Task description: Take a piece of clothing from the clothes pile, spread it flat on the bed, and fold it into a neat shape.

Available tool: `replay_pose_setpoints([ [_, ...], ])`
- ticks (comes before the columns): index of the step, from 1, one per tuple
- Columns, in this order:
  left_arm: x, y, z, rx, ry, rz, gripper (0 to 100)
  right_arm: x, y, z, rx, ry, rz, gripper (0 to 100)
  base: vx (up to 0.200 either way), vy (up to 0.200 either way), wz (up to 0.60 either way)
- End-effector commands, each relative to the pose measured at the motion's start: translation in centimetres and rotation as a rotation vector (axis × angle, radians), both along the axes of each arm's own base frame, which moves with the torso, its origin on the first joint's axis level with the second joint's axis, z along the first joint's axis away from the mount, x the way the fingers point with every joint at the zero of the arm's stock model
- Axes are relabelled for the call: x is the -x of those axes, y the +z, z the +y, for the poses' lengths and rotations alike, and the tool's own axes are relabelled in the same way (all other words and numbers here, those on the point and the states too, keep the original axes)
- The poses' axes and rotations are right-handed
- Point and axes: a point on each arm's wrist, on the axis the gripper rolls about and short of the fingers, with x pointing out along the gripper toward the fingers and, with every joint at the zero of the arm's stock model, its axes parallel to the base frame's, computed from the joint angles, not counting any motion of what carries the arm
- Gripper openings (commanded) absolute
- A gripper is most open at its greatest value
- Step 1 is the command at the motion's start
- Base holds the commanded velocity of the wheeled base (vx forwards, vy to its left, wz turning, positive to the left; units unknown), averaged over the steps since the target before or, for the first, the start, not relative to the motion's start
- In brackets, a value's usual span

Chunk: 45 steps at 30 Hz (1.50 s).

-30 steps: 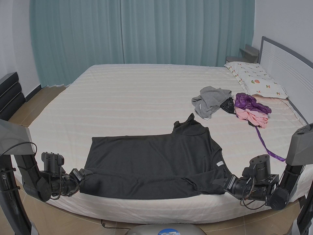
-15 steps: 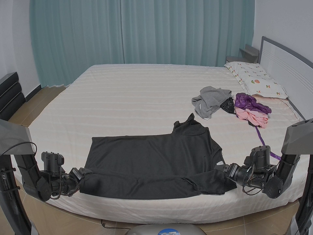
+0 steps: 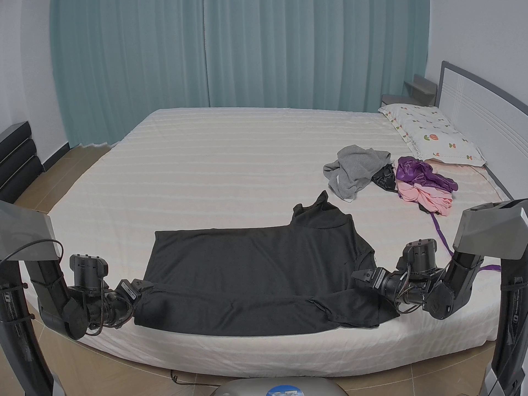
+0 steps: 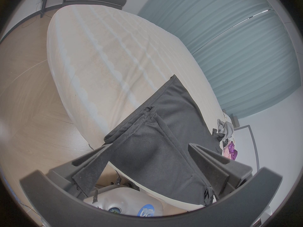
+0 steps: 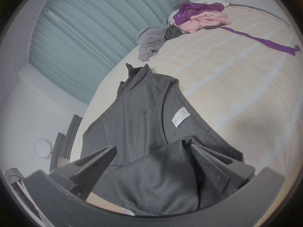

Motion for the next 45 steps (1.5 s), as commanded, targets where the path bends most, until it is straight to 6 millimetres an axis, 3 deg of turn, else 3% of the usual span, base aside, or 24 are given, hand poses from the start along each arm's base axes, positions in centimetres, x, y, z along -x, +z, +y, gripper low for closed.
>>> replay_pose_setpoints([
  [1, 0.0, -0.1, 0.0, 0.000, 0.000, 0.005, 100, -0.4, -0.7, -0.2, 0.006, -0.008, 0.009, 0, 0.000, 0.000, 0.00],
  [11, 0.1, -0.1, 0.0, 0.001, 0.000, 0.006, 100, -0.5, 0.4, -1.9, 0.006, -0.071, -0.014, 0, 0.000, 0.000, 0.00],
  [24, 0.0, -0.1, 0.0, 0.001, 0.000, 0.005, 100, -0.4, -0.2, -1.9, -0.005, -0.061, 0.008, 0, 0.000, 0.000, 0.00],
  [25, 0.1, -0.1, 0.0, 0.001, 0.000, 0.006, 100, -0.4, -0.1, -1.9, -0.007, -0.062, 0.006, 100, 0.000, 0.000, 0.00],
  [30, 0.0, -0.2, 0.0, -0.004, 0.007, 0.007, 100, -0.2, 0.9, -2.1, -0.041, -0.056, -0.013, 100, 0.000, 0.000, 0.00],
  [37, 0.1, -0.3, 0.3, -0.015, 0.022, 0.012, 100, 0.6, 4.8, -3.7, -0.151, -0.076, -0.065, 100, 0.114, 0.000, 0.00],
  [45, 0.1, 0.5, 0.5, -0.017, 0.035, -0.015, 100, 0.7, 4.4, -4.2, -0.160, -0.075, -0.045, 100, 0.125, 0.000, 0.00],
])
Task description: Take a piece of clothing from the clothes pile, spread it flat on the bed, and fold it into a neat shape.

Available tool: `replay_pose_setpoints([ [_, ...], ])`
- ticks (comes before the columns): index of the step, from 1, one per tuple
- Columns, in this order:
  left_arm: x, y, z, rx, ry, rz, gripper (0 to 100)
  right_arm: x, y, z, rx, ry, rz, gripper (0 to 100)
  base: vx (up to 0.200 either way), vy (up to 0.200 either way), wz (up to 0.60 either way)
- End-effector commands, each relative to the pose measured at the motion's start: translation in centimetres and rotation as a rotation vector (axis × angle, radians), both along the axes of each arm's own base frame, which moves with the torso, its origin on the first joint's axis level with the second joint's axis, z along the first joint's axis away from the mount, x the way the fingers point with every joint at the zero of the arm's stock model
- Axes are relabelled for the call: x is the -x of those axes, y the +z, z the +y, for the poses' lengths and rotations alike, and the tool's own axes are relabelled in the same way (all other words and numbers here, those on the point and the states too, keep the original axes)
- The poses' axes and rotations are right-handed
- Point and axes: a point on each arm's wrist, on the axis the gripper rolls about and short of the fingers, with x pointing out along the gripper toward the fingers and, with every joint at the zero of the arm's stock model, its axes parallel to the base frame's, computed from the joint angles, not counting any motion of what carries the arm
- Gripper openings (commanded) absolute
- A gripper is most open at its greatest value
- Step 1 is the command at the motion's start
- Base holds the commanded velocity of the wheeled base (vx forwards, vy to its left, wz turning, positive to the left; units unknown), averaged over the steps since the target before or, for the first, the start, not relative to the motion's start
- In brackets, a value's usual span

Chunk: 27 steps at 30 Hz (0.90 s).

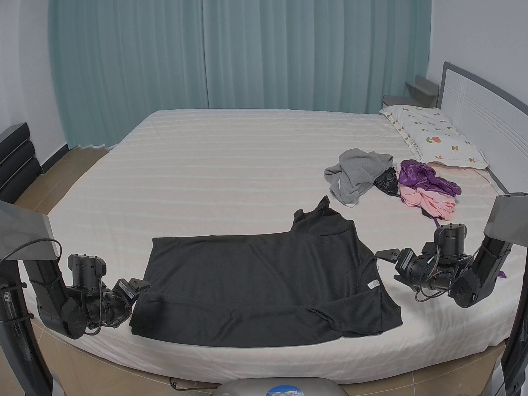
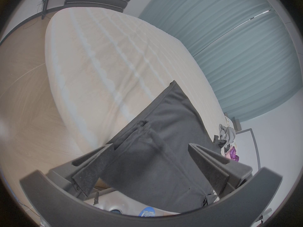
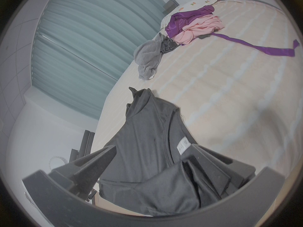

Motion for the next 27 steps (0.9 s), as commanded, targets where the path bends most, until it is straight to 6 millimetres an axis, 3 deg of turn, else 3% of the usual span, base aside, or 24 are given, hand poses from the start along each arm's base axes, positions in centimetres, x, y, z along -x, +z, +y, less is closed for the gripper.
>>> replay_pose_setpoints([
  [1, 0.1, 0.6, 0.2, -0.002, 0.011, -0.022, 100, 0.0, 0.3, -0.1, -0.002, -0.001, -0.009, 100, 0.000, 0.000, 0.00],
  [27, -0.5, 0.8, 0.7, -0.029, 0.062, -0.039, 100, -0.1, -1.0, 0.3, 0.001, 0.007, 0.022, 100, 0.000, 0.000, 0.00],
])
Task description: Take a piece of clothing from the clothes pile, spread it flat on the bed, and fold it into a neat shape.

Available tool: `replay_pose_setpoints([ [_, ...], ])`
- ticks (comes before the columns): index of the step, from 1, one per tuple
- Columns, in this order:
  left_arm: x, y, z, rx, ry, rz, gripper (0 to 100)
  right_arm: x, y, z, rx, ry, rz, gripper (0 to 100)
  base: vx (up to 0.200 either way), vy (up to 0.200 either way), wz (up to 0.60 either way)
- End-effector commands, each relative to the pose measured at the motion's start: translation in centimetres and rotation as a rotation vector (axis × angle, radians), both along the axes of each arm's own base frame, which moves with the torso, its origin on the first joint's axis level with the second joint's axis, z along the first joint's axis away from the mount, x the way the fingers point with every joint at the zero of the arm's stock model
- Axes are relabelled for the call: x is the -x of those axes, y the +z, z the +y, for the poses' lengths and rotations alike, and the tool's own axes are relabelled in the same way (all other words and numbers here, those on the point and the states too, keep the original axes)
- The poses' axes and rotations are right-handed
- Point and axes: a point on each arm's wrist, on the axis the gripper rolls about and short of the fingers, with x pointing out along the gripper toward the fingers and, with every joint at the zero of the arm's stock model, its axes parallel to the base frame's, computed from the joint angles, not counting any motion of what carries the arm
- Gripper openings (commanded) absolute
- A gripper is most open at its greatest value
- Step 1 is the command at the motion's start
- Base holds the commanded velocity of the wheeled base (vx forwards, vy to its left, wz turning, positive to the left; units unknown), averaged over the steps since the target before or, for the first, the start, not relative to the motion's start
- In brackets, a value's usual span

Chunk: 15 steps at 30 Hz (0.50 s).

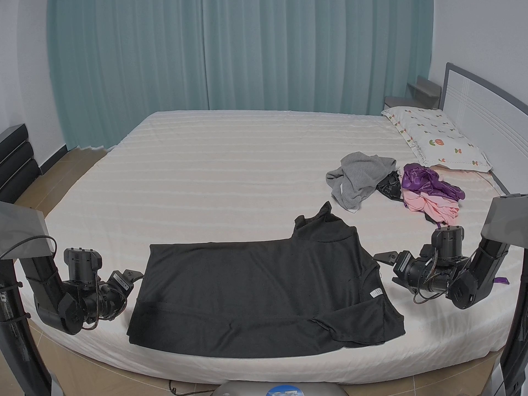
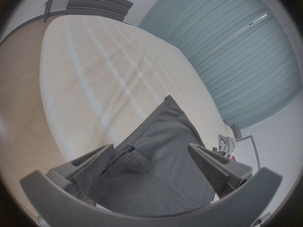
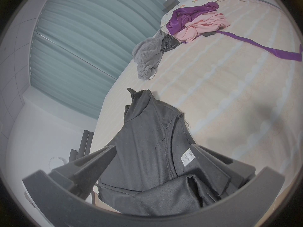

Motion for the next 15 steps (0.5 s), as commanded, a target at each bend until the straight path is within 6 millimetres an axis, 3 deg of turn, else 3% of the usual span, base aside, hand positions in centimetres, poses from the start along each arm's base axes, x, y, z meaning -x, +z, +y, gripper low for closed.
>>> replay_pose_setpoints([
  [1, 0.28, -0.22, 0.07, 0.002, 0.003, 0.015, 100, 0.02, -0.52, 0.12, 0.002, 0.003, 0.012, 100, 0.000, 0.000, 0.00],
  [15, 0.63, -0.33, 0.04, 0.002, 0.012, 0.027, 100, 0.09, -0.69, 0.12, 0.002, 0.004, 0.019, 100, 0.000, 0.000, 0.00],
])
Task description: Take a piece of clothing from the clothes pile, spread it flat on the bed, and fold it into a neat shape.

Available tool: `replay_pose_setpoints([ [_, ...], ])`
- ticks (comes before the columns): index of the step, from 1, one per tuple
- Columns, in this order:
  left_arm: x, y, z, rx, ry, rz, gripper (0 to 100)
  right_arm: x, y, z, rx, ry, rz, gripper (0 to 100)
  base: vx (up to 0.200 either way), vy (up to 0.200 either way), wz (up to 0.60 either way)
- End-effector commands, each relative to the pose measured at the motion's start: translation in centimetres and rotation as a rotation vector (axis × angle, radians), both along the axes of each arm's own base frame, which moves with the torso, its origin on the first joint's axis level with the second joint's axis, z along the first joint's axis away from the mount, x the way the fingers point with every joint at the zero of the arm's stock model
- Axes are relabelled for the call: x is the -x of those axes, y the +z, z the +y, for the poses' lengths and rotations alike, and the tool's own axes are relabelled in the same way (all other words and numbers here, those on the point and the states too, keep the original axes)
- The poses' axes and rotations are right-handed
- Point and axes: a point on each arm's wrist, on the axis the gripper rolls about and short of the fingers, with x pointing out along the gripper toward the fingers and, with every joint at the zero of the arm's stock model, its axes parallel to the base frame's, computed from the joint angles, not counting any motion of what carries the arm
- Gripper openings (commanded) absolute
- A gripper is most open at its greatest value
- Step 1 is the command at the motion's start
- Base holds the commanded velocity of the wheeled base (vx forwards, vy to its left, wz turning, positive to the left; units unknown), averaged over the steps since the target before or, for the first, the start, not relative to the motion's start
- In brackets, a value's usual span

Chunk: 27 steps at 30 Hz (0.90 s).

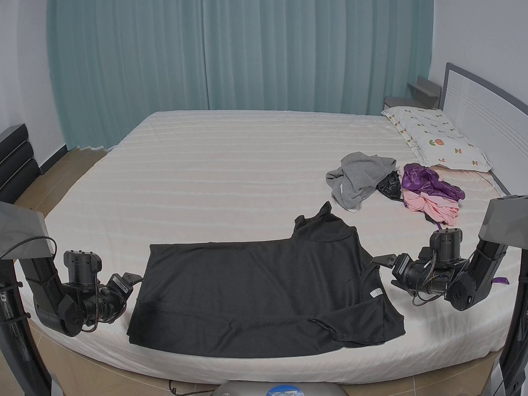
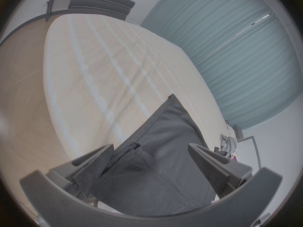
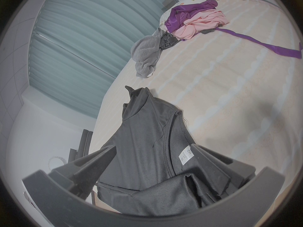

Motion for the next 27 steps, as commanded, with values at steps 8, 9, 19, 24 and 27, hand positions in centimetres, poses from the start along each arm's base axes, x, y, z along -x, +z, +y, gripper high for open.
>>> replay_pose_setpoints([
  [8, 0.3, -0.1, 0.0, 0.000, 0.003, 0.013, 100, 0.1, -0.2, 0.1, 0.000, 0.004, 0.008, 100, 0.150, 0.000, 0.00],
  [9, 0.3, -0.1, 0.0, 0.000, 0.003, 0.013, 100, 0.1, -0.2, 0.1, 0.000, 0.004, 0.008, 100, 0.000, 0.000, 0.00],
  [19, 0.3, -0.2, 0.0, -0.006, -0.002, 0.012, 100, 0.1, -0.2, 0.1, 0.001, 0.005, 0.010, 100, 0.000, 0.000, 0.00],
  [24, -1.3, 0.4, 0.0, -0.010, -0.008, -0.048, 100, 0.1, -0.4, 0.2, 0.001, 0.007, 0.015, 100, 0.000, 0.000, 0.00],
  [27, -3.2, 0.3, 0.1, -0.025, -0.019, -0.085, 100, 0.2, -0.6, 0.4, 0.001, 0.012, 0.023, 100, 0.000, 0.000, 0.00],
])
